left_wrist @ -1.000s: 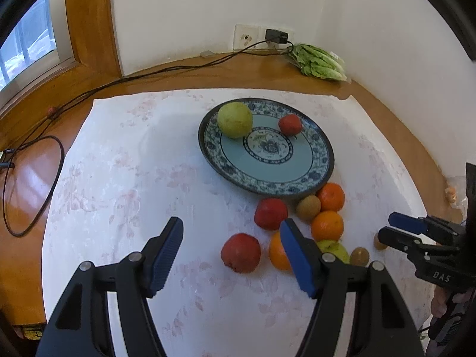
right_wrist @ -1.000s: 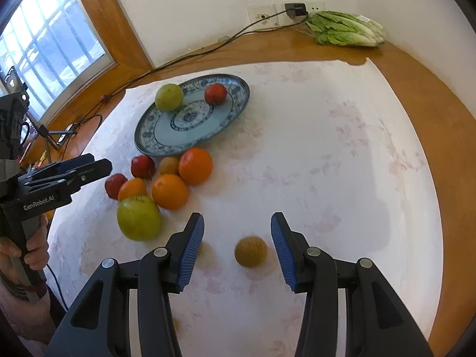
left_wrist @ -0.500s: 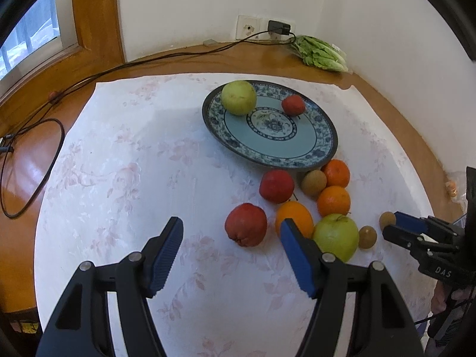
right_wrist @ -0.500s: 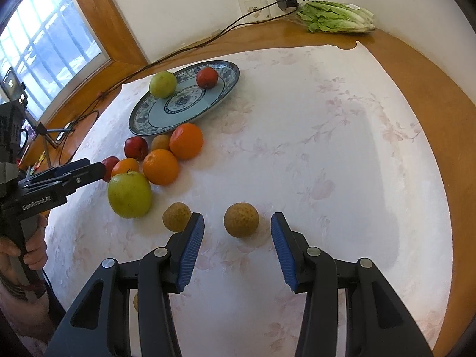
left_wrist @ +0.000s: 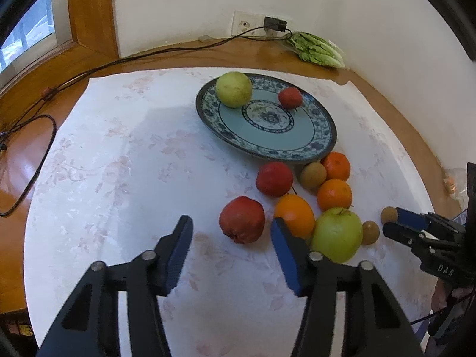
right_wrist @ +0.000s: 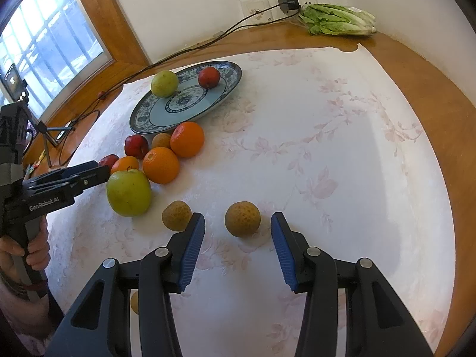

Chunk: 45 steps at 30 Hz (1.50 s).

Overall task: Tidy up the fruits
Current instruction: 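Withdraw both tools from plate toward remaining fruit on cloth, then close right tool on brown round fruit while left tool grasps dark red apple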

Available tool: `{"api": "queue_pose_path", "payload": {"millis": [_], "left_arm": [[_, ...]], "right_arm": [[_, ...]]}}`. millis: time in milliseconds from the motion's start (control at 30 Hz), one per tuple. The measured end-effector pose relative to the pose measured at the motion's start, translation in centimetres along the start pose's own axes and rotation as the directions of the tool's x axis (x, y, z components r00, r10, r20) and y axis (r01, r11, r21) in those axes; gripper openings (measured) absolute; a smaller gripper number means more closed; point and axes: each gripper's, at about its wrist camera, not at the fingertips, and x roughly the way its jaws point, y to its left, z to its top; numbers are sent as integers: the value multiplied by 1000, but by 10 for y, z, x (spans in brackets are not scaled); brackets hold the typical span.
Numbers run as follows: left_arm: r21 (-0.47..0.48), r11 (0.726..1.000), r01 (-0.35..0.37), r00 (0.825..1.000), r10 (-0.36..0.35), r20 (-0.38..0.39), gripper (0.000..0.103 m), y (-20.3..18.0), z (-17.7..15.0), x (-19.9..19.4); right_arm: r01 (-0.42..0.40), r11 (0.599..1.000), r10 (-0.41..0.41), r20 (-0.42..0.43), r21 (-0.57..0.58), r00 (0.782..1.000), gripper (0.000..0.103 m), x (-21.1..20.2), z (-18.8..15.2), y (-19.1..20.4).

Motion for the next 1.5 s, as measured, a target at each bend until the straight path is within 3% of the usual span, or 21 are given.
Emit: {"api": "queue_pose_path", "payload": {"millis": [133, 700, 1233, 1500], "left_arm": [[-1, 1000, 3, 1000, -3, -6, 50, 1, -1, 4], [-5, 1000, 12, 1000, -12, -2, 50, 3, 0, 10], [-1, 1000, 8, 1000, -8, 3, 50, 4, 1, 10], [12, 1000, -4, 1000, 3, 13, 50, 3, 2, 12]], "right_arm": [[-6, 1000, 6, 7, 1, 1000, 48, 0, 0, -1], [-2, 1000, 2, 17, -15, 1000, 47, 1, 0, 0], [14, 1000, -13, 31, -19, 999, 34, 0, -1, -4], [12, 1000, -12, 31, -17, 999, 34, 1, -1, -4]]}}
